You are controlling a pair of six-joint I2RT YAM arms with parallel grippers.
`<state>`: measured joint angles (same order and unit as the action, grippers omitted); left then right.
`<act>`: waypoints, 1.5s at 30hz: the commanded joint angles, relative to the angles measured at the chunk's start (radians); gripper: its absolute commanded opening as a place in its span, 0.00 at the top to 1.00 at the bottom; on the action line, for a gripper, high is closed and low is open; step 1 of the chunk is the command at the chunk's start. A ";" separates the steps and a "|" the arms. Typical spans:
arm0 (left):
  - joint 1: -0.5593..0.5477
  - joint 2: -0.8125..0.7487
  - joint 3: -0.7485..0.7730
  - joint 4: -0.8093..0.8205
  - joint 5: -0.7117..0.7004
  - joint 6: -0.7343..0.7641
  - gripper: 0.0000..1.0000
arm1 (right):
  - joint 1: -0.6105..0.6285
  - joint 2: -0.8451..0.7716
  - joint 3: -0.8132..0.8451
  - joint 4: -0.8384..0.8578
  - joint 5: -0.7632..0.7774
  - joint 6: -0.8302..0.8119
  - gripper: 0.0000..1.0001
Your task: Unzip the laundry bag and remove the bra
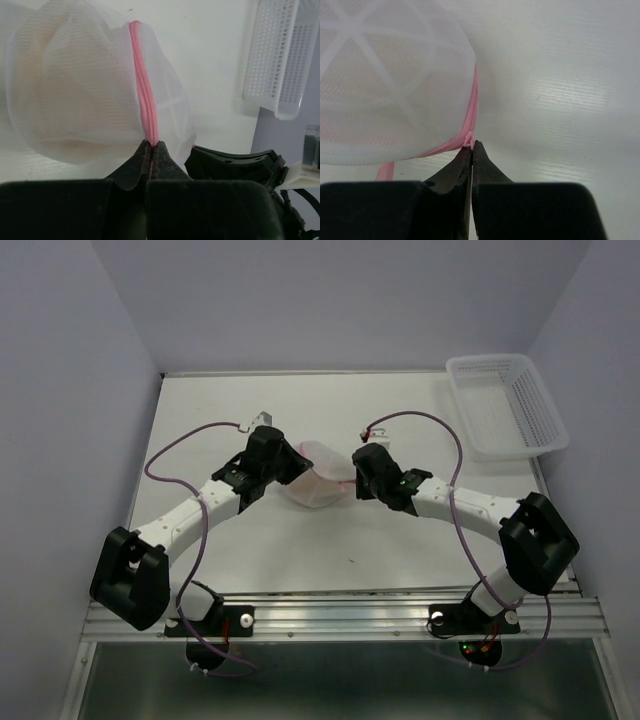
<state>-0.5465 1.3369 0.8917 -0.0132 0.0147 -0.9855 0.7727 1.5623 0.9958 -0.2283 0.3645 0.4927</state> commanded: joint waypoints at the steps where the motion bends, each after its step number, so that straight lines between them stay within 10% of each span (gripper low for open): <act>1: 0.034 -0.044 0.024 -0.037 -0.042 0.077 1.00 | -0.062 -0.064 -0.014 -0.022 0.042 -0.057 0.99; 16: 0.083 0.186 0.233 0.005 0.157 0.238 0.90 | -0.090 -0.100 -0.026 0.083 -0.542 -0.160 0.99; 23: 0.085 0.202 0.248 0.005 0.182 0.242 0.01 | -0.070 -0.100 -0.046 0.113 -0.561 -0.045 0.99; 45: 0.017 -0.124 -0.102 0.070 0.130 -0.015 0.01 | 0.033 -0.051 -0.017 0.248 -0.486 0.089 0.99</act>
<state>-0.5102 1.2083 0.7792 -0.0269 0.1734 -0.9520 0.7773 1.4952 0.9398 -0.0566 -0.1390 0.5697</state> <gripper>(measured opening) 0.989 0.027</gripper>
